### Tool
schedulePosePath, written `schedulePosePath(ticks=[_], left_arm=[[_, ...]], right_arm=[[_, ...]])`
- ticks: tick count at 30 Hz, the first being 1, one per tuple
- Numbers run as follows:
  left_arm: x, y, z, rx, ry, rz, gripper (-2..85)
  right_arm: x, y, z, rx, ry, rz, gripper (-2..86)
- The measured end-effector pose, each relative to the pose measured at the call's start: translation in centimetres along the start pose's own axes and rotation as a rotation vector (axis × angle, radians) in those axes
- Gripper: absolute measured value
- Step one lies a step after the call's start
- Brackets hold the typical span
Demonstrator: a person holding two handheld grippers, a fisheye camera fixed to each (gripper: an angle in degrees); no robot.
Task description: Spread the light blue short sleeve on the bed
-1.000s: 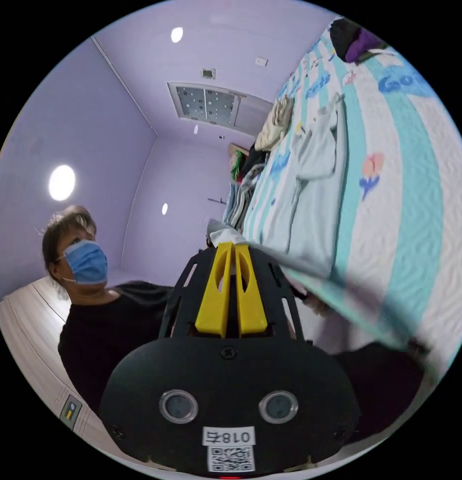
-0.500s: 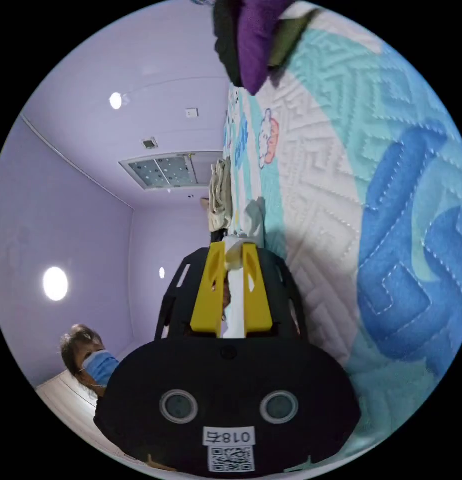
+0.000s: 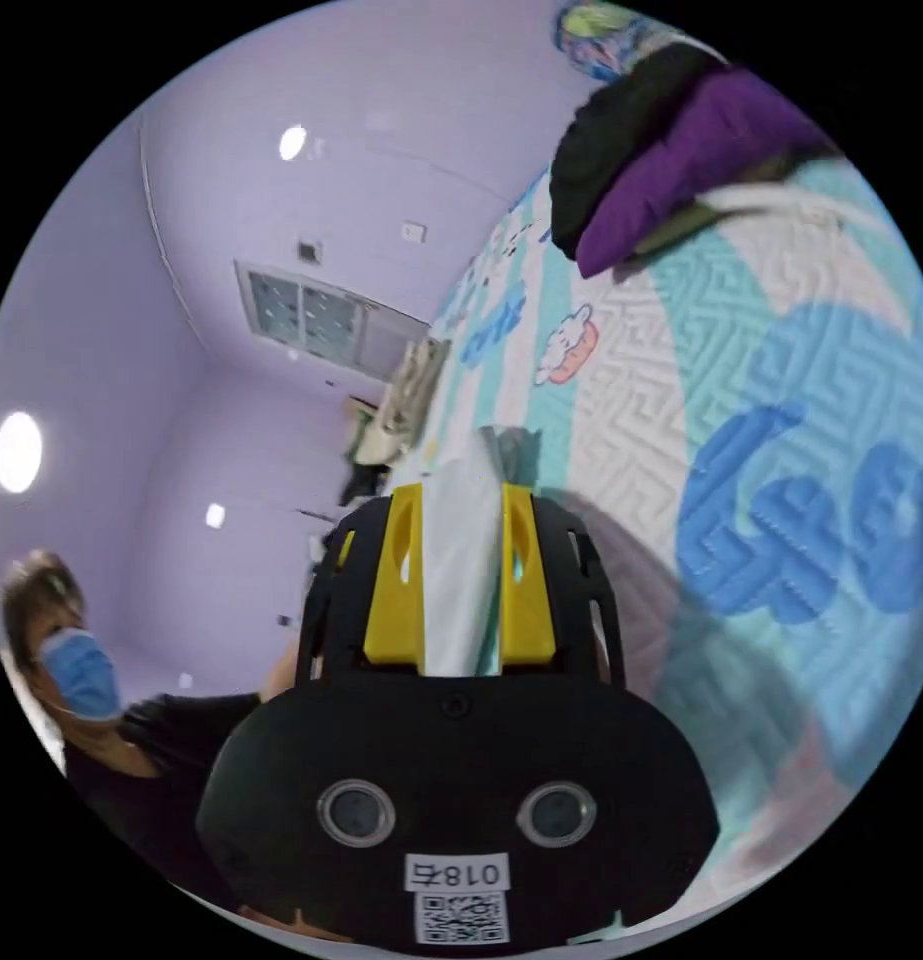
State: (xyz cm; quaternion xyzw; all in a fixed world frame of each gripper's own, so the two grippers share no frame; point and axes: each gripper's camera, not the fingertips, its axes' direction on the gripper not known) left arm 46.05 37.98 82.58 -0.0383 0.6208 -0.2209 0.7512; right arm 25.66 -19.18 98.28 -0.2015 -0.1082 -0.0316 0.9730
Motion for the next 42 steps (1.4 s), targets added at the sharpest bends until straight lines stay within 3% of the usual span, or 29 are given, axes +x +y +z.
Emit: schedulePosePath(ticks=[7,18,24,33,42], left_arm=[[0.8,-2.5,6.2,-0.171,-0.123,0.112,12.7],[-0.8,-5.0,8.1,-0.238,0.007,0.057,12.0],[0.2,-5.6,10.2,-0.329,-0.079,0.066,3.0],[11.0,3.0,-0.3,-0.013,-0.103,0.393,0.1],[27.7,13.3,-17.5,0.181,-0.283,0.765,0.0]], right_arm=[[-3.1,-3.4,4.2,-0.067,0.127,-0.114,12.7],[-5.6,-6.0,8.8,-0.253,-0.083,-0.068,10.2],[-7.6,-7.3,11.6,-0.341,-0.146,-0.077,4.6],[-22.5,0.9,6.7,-0.028,0.011,-0.465,1.7],[-40.7,8.0,4.1,0.085,0.065,-0.778,1.4]])
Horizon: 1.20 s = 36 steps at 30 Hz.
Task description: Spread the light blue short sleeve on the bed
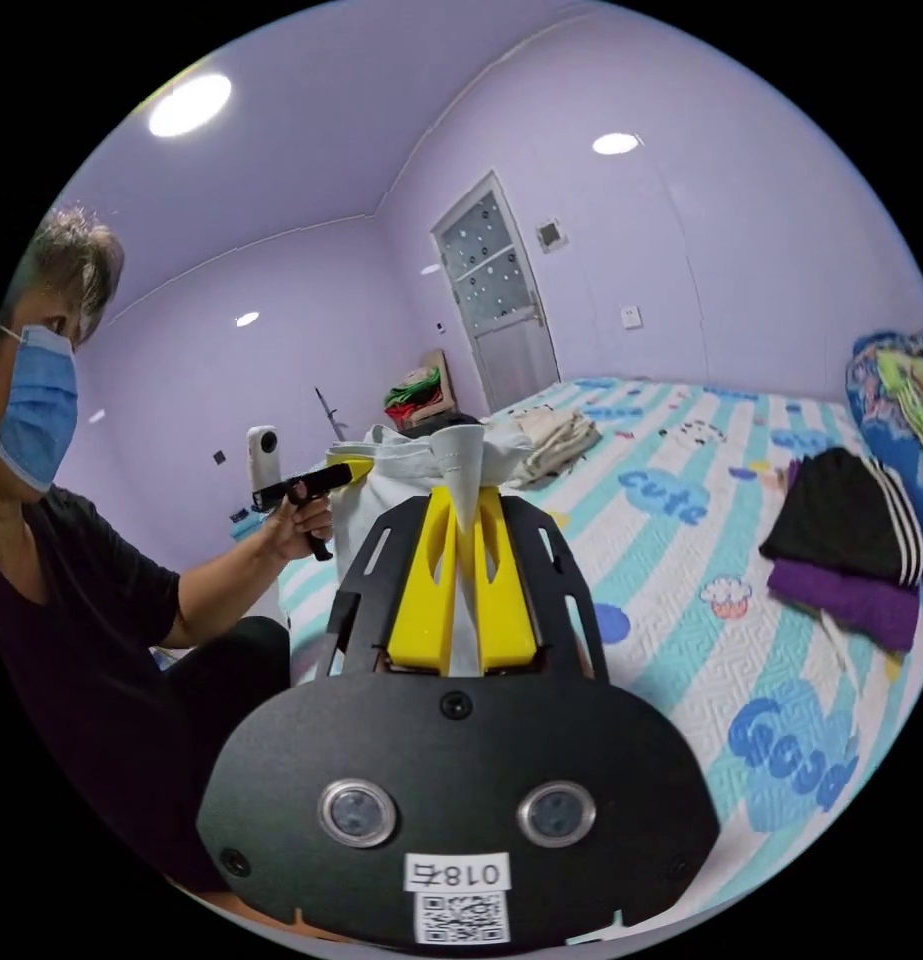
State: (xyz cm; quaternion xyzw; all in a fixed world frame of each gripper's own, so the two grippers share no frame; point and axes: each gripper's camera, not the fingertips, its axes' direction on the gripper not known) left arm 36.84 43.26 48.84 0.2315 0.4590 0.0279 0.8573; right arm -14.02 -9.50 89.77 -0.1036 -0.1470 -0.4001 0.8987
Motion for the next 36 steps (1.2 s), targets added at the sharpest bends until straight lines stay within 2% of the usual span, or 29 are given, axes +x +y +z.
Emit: schedulePosePath(ticks=[5,9,12,15,17,18,19,20,21,22,23,25,26,31,33,36], left_arm=[[-1.0,-4.2,-9.1,0.026,-0.158,0.069,0.3],[-5.7,-7.7,-12.1,-0.008,-0.280,0.141,0.7],[-12.2,-12.4,-12.6,-0.054,-0.351,0.177,1.3],[-22.1,-17.9,-10.6,-0.079,-0.421,0.151,2.5],[-32.3,-20.5,-7.4,-0.079,-0.473,0.005,5.6],[-34.8,-20.4,-6.7,-0.089,-0.505,-0.044,6.7],[-39.5,-19.1,-5.8,-0.126,-0.571,-0.202,14.1],[-43.3,-16.1,-5.6,-0.126,-0.549,-0.373,18.2],[-44.5,-14.2,-5.8,-0.110,-0.527,-0.426,18.6],[-45.4,-10.0,-7.5,-0.016,-0.517,-0.482,18.6],[-44.8,-5.5,-10.5,0.164,-0.514,-0.494,17.6],[-43.1,0.8,-14.8,0.369,-0.446,-0.473,15.9],[-42.0,4.1,-16.6,0.409,-0.395,-0.439,14.7],[-39.1,11.3,-20.6,0.457,-0.251,-0.368,11.9],[-37.5,9.8,-22.3,0.467,-0.173,-0.280,11.3],[-30.0,5.6,-25.3,0.404,-0.186,-0.021,10.2]], right_arm=[[-4.4,-4.9,3.9,0.030,-0.007,-0.081,1.6],[-5.6,-9.5,9.7,0.065,-0.010,-0.120,1.8],[-4.9,-13.8,14.9,0.096,0.027,-0.123,2.1],[-2.2,-19.0,21.8,0.110,0.096,-0.088,2.7],[0.6,-21.9,27.4,0.091,0.158,-0.023,3.4],[2.8,-23.1,31.5,0.051,0.215,0.005,4.4],[3.9,-23.3,33.7,0.011,0.246,0.014,5.1],[6.4,-22.9,37.7,-0.125,0.331,0.069,7.8],[8.5,-21.4,39.6,-0.194,0.353,0.144,11.7],[9.1,-20.3,39.4,-0.164,0.330,0.175,11.5],[9.6,-17.6,38.0,-0.045,0.269,0.208,11.2],[8.9,-13.4,35.4,0.073,0.236,0.179,10.3],[7.9,-10.7,33.5,0.124,0.230,0.125,9.5],[2.5,-2.6,26.8,0.120,0.161,-0.056,8.8],[-0.8,0.9,22.5,0.105,0.178,-0.124,8.5],[-4.8,5.2,15.1,0.154,0.240,-0.190,8.1]])
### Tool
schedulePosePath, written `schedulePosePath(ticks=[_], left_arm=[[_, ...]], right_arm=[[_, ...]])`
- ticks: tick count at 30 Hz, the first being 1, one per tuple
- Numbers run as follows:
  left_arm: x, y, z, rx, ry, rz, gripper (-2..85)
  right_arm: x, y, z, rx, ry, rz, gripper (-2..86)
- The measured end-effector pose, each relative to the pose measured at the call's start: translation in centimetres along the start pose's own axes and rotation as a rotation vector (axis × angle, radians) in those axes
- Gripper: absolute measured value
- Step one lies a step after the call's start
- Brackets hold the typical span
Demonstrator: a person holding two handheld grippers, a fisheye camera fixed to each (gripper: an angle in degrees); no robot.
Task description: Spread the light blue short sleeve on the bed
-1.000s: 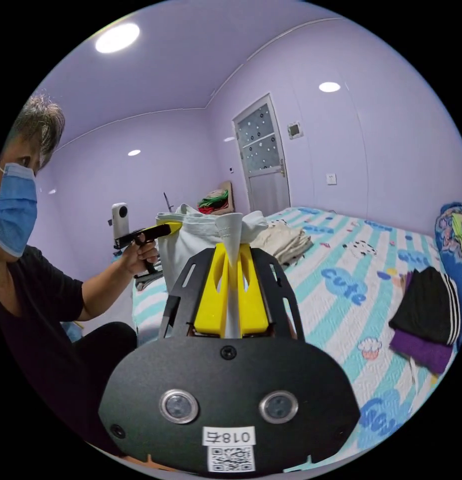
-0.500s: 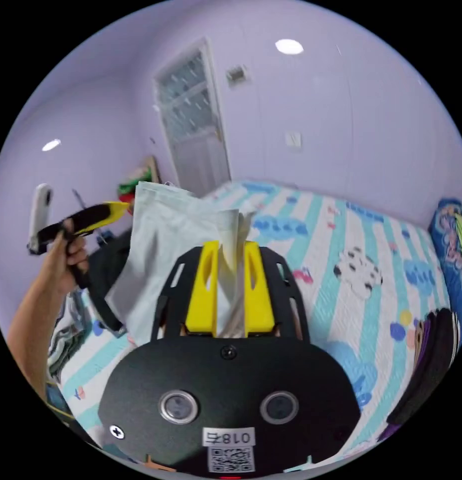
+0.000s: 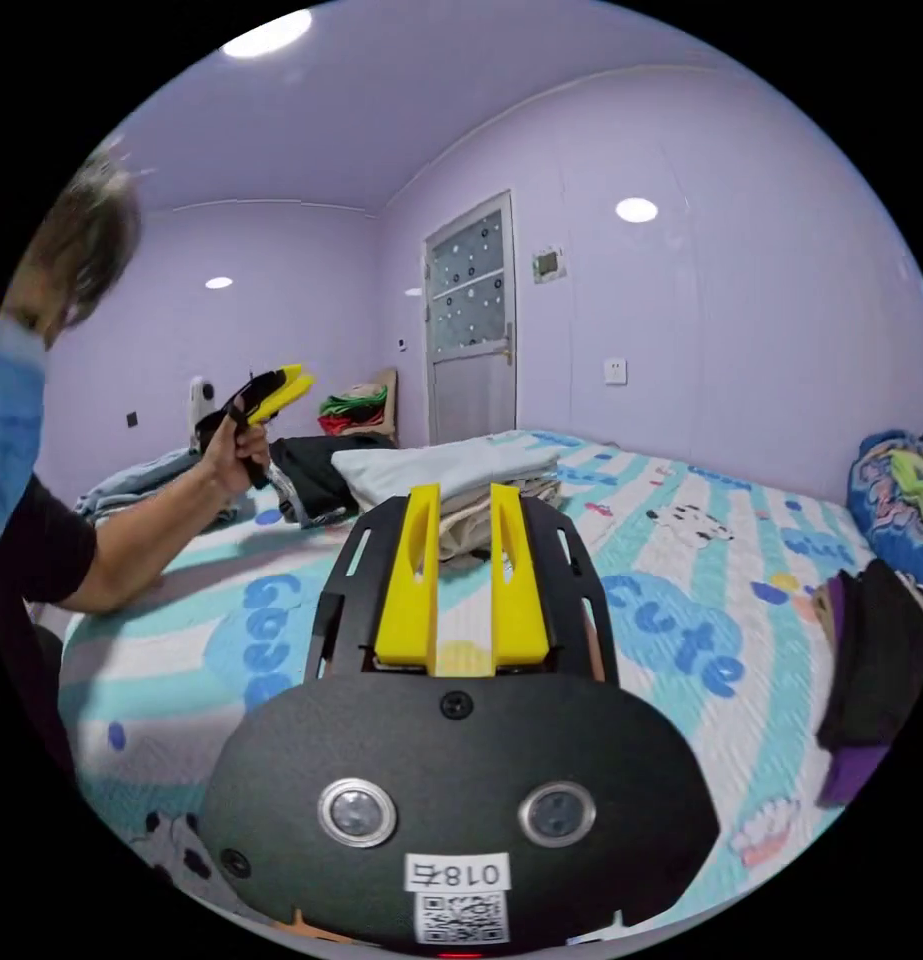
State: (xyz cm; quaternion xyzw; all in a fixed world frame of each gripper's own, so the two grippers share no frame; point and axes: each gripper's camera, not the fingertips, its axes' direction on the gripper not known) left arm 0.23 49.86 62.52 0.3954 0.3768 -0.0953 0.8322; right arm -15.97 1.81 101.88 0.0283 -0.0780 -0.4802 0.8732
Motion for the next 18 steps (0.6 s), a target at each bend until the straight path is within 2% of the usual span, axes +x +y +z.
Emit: schedulePosePath(ticks=[2,6,9,11,13,15,18], left_arm=[[8.2,-1.9,-2.4,-0.091,0.001,0.212,9.5],[20.4,0.4,-6.6,-0.197,-0.001,0.379,7.7],[27.9,4.9,-8.0,-0.303,0.053,0.273,5.5],[32.9,8.4,-8.1,-0.382,0.128,0.149,0.6],[36.8,9.5,-8.3,-0.405,0.163,0.087,-0.3],[40.1,9.0,-9.7,-0.347,0.181,0.040,-0.4],[43.7,5.8,-13.2,-0.182,0.223,-0.004,0.5]], right_arm=[[-1.7,1.7,-6.0,0.034,0.078,-0.025,7.9],[-6.3,5.8,-18.8,0.055,0.318,-0.036,7.6],[-9.3,8.3,-25.2,0.000,0.397,0.017,6.6],[-9.9,9.7,-28.3,-0.032,0.288,0.136,4.2],[-10.4,10.9,-31.3,-0.044,0.244,0.241,1.4],[-11.1,12.0,-36.1,0.028,0.272,0.338,0.4],[-12.4,12.4,-42.1,0.095,0.320,0.357,0.2]])
